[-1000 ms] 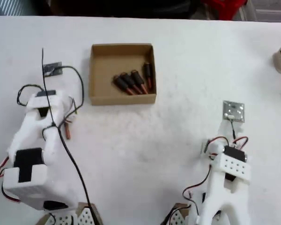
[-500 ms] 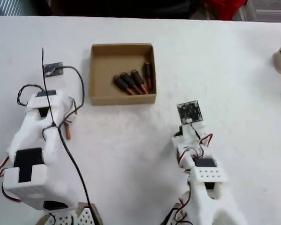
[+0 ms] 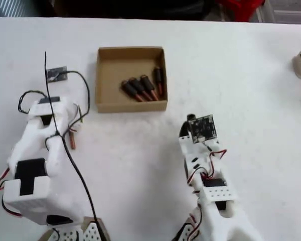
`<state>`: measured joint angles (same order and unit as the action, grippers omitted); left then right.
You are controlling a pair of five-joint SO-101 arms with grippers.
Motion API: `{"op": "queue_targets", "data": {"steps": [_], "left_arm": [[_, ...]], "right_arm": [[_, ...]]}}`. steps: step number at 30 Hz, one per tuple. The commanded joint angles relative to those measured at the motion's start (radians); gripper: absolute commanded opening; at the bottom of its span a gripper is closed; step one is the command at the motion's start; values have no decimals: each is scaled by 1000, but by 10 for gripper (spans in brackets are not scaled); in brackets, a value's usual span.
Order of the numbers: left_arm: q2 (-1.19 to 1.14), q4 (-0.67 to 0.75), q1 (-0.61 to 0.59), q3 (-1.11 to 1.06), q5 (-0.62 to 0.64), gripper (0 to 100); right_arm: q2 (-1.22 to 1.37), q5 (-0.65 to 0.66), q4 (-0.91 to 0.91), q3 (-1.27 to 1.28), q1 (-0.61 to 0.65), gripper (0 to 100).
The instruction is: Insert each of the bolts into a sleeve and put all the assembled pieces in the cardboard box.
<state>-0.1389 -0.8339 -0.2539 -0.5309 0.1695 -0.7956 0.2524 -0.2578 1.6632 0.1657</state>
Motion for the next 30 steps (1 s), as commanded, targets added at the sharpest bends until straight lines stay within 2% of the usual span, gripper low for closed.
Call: {"op": "queue_targets", "data": {"steps": [1, 3, 7, 9, 21, 26, 30], "left_arm": [[10, 20, -7, 48, -11, 20], [10, 20, -7, 48, -11, 20], [10, 20, -7, 48, -11, 20], [10, 20, -7, 48, -11, 20], [10, 20, -5, 48, -11, 20], [10, 20, -5, 48, -11, 20], [10, 20, -5, 48, -11, 20]], "right_arm": [[-19, -2, -59, 11, 51, 19], [-19, -44, -91, 11, 71, 19], [-19, -247, -182, 11, 117, 19], [-19, -295, -206, 11, 153, 19], [-18, -318, -232, 11, 321, 19], [-18, -318, -328, 11, 331, 19], [-16, -318, -338, 11, 332, 19]]}}
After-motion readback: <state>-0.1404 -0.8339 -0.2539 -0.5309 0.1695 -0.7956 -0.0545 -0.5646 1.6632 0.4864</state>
